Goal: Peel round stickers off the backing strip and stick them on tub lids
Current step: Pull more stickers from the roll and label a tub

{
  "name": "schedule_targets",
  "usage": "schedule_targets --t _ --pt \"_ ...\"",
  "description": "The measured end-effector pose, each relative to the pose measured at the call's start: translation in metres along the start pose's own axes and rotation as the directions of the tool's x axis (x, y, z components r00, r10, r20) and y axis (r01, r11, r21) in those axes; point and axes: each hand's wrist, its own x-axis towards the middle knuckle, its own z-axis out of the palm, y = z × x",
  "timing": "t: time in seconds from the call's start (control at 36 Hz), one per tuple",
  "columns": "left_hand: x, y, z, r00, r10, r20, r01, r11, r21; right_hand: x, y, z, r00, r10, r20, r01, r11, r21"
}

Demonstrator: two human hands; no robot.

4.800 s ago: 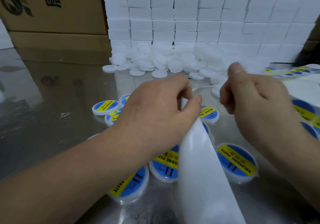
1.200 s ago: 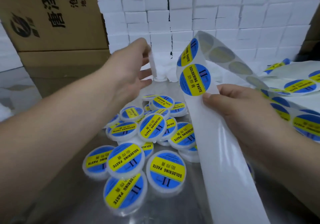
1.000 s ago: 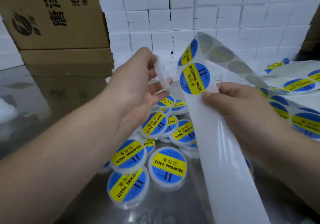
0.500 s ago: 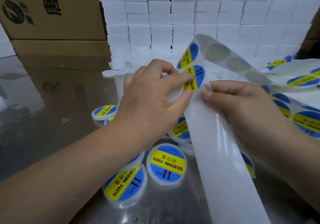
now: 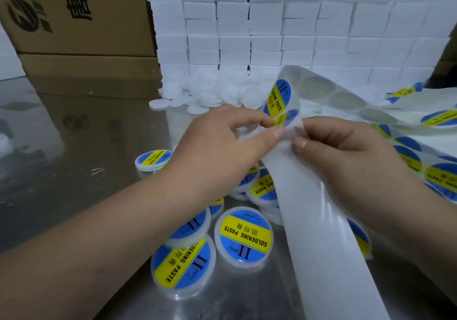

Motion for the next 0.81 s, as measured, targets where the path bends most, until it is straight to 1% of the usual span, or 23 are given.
schedule_targets --t 0.06,0.08,0.14,0.19,0.25,0.31,0.33,0.39,0.44,0.53,0.58,0.64,0.69,0.81 --pt "0.003 -0.001 -0.001 0.997 -0.080 -0.010 0.078 0.987 -0.142 0.000 0.001 0.000 1.000 -0.001 -0.030 0.000 0.999 -0.045" --pt "0.004 -0.002 -0.002 0.994 -0.108 -0.028 0.102 0.979 -0.178 0.000 0.001 0.001 0.999 0.005 -0.041 -0.008 0.998 -0.055" --pt "0.008 -0.004 -0.005 0.984 -0.151 -0.098 0.129 0.971 -0.202 0.000 0.001 0.001 0.998 0.016 -0.054 -0.018 0.999 -0.045" --pt "0.011 -0.006 -0.009 0.957 -0.207 -0.203 0.156 0.958 -0.240 0.002 0.002 0.000 0.996 0.025 -0.087 -0.025 1.000 0.005" --pt "0.015 -0.009 -0.013 0.914 -0.259 -0.311 0.170 0.943 -0.286 0.004 0.004 -0.002 0.985 0.013 -0.173 -0.009 1.000 0.024" --pt "0.018 -0.010 -0.017 0.879 -0.294 -0.376 0.177 0.933 -0.314 0.005 0.006 -0.005 0.962 -0.038 -0.271 0.032 0.999 -0.028" --pt "0.019 -0.010 -0.017 0.875 -0.290 -0.387 0.174 0.935 -0.308 0.005 0.006 -0.006 0.953 -0.070 -0.295 0.052 0.996 -0.070" --pt "0.016 -0.009 -0.016 0.899 -0.235 -0.370 0.140 0.954 -0.265 0.003 0.007 -0.008 0.945 -0.136 -0.298 0.080 0.978 -0.192" --pt "0.011 -0.005 -0.012 0.930 -0.168 -0.326 0.111 0.976 -0.188 0.002 0.006 -0.007 0.939 -0.217 -0.268 0.130 0.943 -0.308" --pt "0.004 -0.003 -0.006 0.954 -0.096 -0.283 0.072 0.993 -0.096 0.001 0.005 -0.003 0.917 -0.343 -0.204 0.239 0.881 -0.409" --pt "0.003 -0.002 -0.005 0.960 -0.069 -0.272 0.050 0.996 -0.077 0.000 0.003 -0.002 0.889 -0.410 -0.205 0.272 0.832 -0.483" --pt "0.003 -0.003 -0.005 0.961 -0.061 -0.271 0.045 0.997 -0.066 0.001 0.001 -0.005 0.849 -0.475 -0.231 0.297 0.791 -0.535" --pt "0.004 -0.004 -0.006 0.961 -0.056 -0.269 0.042 0.998 -0.055 0.002 -0.001 -0.009 0.824 -0.516 -0.234 0.329 0.772 -0.544" --pt "0.002 -0.005 -0.003 0.972 -0.050 -0.229 0.038 0.998 -0.058 0.002 -0.002 -0.007 0.809 -0.569 -0.145 0.378 0.694 -0.612"
